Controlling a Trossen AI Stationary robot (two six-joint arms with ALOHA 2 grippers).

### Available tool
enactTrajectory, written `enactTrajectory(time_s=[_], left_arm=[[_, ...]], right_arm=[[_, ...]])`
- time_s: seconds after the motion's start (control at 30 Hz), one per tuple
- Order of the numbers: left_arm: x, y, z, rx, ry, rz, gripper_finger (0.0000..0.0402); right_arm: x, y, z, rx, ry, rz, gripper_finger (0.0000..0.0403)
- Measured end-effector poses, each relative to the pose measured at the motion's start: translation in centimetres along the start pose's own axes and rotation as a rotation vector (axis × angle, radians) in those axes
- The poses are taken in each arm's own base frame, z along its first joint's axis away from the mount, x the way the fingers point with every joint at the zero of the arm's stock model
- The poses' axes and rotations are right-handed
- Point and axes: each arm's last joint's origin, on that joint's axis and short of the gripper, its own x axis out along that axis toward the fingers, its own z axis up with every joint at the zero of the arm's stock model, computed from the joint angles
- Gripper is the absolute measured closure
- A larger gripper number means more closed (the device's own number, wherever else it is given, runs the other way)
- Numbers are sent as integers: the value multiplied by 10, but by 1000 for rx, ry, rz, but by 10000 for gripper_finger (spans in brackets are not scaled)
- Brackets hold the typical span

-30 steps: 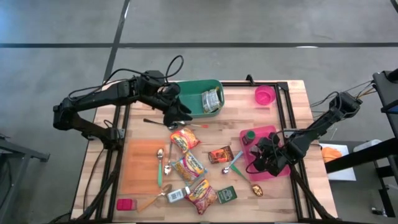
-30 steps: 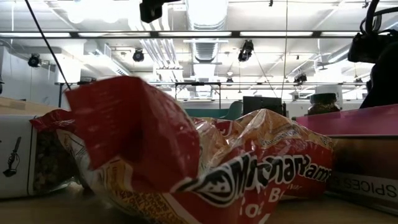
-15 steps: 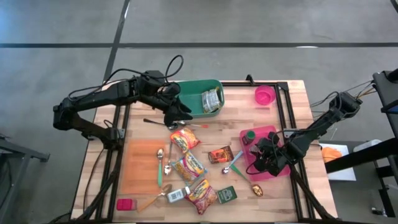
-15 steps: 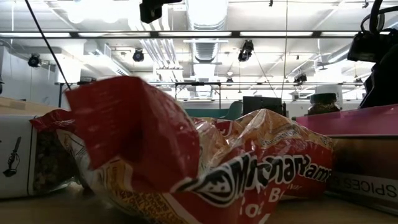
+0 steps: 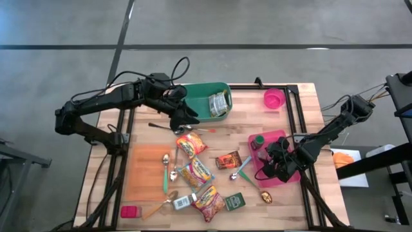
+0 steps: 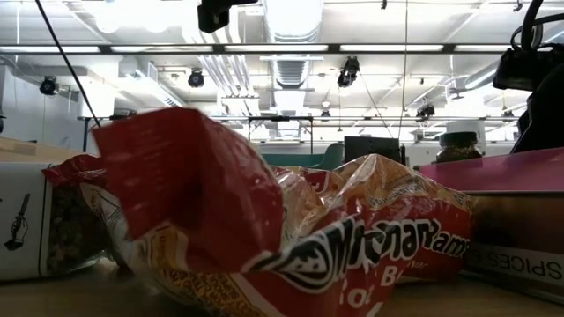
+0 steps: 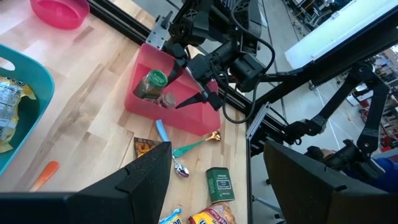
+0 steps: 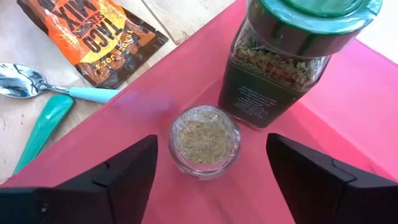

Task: Pick & Place Food Item
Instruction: Put the green spoon into the orange bin

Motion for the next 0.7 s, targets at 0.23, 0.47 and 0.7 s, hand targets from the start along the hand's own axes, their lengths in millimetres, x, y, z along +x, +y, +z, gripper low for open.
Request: enactTrajectory(time_s=[0.23,0.47,0.7], left_arm=[[0,0,-1,-4,7,4,144],[0,3,-5,-26,52,28,144],[-1,6,-10,-45,97,57,145]], right_arm=[[-11,10,11,75,30,36,102],[-37,27,36,43,72,94,102],[-64,46,64,-108,31,179,101]])
